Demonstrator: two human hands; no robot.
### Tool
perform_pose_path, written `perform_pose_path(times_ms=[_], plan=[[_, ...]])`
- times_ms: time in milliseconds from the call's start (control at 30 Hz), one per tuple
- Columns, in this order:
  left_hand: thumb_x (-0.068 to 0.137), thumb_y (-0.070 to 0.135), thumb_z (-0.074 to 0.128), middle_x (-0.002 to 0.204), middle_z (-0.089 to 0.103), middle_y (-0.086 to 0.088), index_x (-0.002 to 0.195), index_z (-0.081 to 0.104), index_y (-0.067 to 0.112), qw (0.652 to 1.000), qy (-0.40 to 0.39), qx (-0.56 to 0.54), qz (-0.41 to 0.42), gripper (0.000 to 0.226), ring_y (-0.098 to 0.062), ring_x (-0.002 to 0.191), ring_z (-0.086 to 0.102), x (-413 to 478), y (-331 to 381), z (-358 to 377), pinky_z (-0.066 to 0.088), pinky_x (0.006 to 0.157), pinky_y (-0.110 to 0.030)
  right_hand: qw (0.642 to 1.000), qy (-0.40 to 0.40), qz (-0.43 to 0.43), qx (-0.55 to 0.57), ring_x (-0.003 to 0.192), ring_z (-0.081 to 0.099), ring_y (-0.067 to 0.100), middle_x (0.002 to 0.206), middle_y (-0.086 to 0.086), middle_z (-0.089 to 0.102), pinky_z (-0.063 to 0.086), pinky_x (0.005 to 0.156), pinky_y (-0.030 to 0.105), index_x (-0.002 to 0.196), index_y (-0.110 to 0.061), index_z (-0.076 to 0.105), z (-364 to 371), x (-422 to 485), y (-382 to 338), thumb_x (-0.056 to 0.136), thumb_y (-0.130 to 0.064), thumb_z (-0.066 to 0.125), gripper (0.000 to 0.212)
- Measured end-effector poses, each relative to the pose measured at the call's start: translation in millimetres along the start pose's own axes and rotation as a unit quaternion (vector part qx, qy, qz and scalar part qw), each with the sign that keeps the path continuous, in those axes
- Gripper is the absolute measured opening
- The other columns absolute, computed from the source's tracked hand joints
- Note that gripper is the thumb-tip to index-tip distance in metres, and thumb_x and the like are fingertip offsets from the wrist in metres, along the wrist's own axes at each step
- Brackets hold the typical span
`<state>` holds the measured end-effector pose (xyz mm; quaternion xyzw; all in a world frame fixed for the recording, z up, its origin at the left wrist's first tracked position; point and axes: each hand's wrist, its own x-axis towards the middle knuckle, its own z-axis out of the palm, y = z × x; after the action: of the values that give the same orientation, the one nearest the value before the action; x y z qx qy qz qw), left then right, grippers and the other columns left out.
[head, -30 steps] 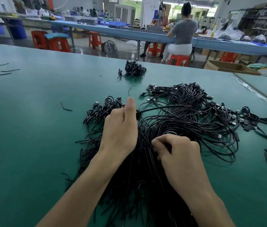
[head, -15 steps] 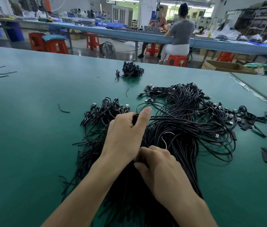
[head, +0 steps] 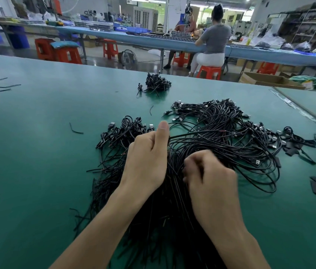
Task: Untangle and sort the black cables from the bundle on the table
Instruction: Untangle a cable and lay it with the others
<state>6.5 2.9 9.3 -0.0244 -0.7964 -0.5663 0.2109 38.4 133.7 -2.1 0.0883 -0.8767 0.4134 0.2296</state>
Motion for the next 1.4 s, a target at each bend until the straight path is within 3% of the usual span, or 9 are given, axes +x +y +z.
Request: perform_pose_path(times_ms=[133,333,467,567,633,833,933,1200,1400], plan=[[0.100,0.054,0.030,0.043,0.032,0.011,0.050,0.034,0.019,0.997,-0.025,-0.071,0.001,0.062,-0.010,0.044,0.029,-4.6,8.8,3.3,0.028,0.044,-0.021,0.967,0.127,0.094,0.199,0.068,0.072,0.005,0.077,-0.010,0.074,0.054,0.064,0.022,0.088,-0.023,0.063,-7.5,8.2,-1.7,0.096,-0.015,0.062,0.011],[0.091,0.046,0.042,0.049,0.049,0.003,0.049,0.058,0.018,0.979,-0.163,-0.123,0.013,0.053,-0.014,0.050,0.044,-16.6,20.9,12.9,0.037,0.054,-0.031,0.802,0.139,0.232,0.532,0.060,0.067,0.009,0.071,0.001,0.072,0.051,0.050,0.019,0.085,-0.012,0.062,-10.6,12.1,-19.6,0.096,-0.005,0.058,0.014],[0.088,0.043,0.050,0.067,0.048,-0.005,0.067,0.056,0.008,0.971,-0.141,-0.193,-0.008,0.041,-0.018,0.067,0.045,-16.3,24.9,14.0,0.044,0.066,-0.046,0.860,0.068,0.151,0.483,0.059,0.056,0.003,0.068,-0.006,0.066,0.047,0.053,0.014,0.075,-0.022,0.070,-7.9,6.3,-25.7,0.094,-0.010,0.060,0.024],[0.095,0.035,0.051,0.057,0.044,0.013,0.066,0.050,0.027,0.971,-0.096,-0.219,-0.018,0.029,-0.003,0.053,0.041,-12.2,23.9,11.1,0.039,0.055,-0.021,0.923,0.046,0.095,0.370,0.052,0.053,-0.004,0.062,-0.015,0.063,0.040,0.051,0.007,0.075,-0.018,0.068,-7.7,5.4,-25.2,0.096,-0.007,0.060,0.025],[0.102,0.030,0.046,0.055,0.048,0.011,0.075,0.053,0.016,0.969,-0.081,-0.234,-0.018,0.031,0.001,0.045,0.039,-10.7,22.0,10.9,0.034,0.044,-0.012,0.943,0.015,0.072,0.324,0.049,0.050,-0.004,0.059,-0.016,0.063,0.038,0.049,0.007,0.077,-0.018,0.066,-7.8,4.2,-24.7,0.097,-0.007,0.059,0.024],[0.098,0.056,0.038,0.045,0.047,0.011,0.072,0.068,0.013,0.989,-0.029,-0.143,-0.019,0.059,-0.007,0.039,0.040,-9.2,19.0,7.9,0.034,0.042,-0.023,0.981,-0.050,-0.017,0.185,0.074,0.061,0.002,0.084,-0.012,0.067,0.042,0.063,0.009,0.084,-0.025,0.067,-11.4,3.4,-20.8,0.095,-0.009,0.061,0.021],[0.088,0.067,0.041,0.046,0.036,0.004,0.066,0.052,0.004,0.992,-0.056,-0.105,-0.051,0.067,-0.017,0.043,0.030,-8.6,15.4,8.5,0.028,0.047,-0.036,0.993,-0.015,-0.118,0.026,0.085,0.057,0.007,0.090,-0.015,0.059,0.044,0.072,0.017,0.089,-0.021,0.066,-16.2,4.8,-17.0,0.096,-0.014,0.060,0.012],[0.106,0.045,0.037,0.048,0.030,0.007,0.047,0.042,0.024,0.945,-0.204,-0.180,-0.183,0.063,-0.008,0.039,0.023,-10.2,19.5,3.2,0.020,0.039,-0.016,0.973,0.011,-0.215,-0.080,0.091,0.049,0.016,0.095,-0.006,0.054,0.044,0.078,0.029,0.095,-0.015,0.068,-21.4,5.7,-10.5,0.097,-0.023,0.055,0.015],[0.080,0.083,0.040,0.059,0.028,0.008,0.053,0.046,0.029,0.874,-0.328,-0.249,-0.258,0.061,-0.009,0.047,0.016,-11.3,26.3,-0.8,0.015,0.037,-0.015,0.984,-0.028,-0.168,-0.048,0.093,0.056,0.014,0.100,-0.010,0.056,0.048,0.077,0.033,0.088,-0.016,0.066,-29.9,11.0,-6.7,0.091,-0.011,0.067,0.005]])
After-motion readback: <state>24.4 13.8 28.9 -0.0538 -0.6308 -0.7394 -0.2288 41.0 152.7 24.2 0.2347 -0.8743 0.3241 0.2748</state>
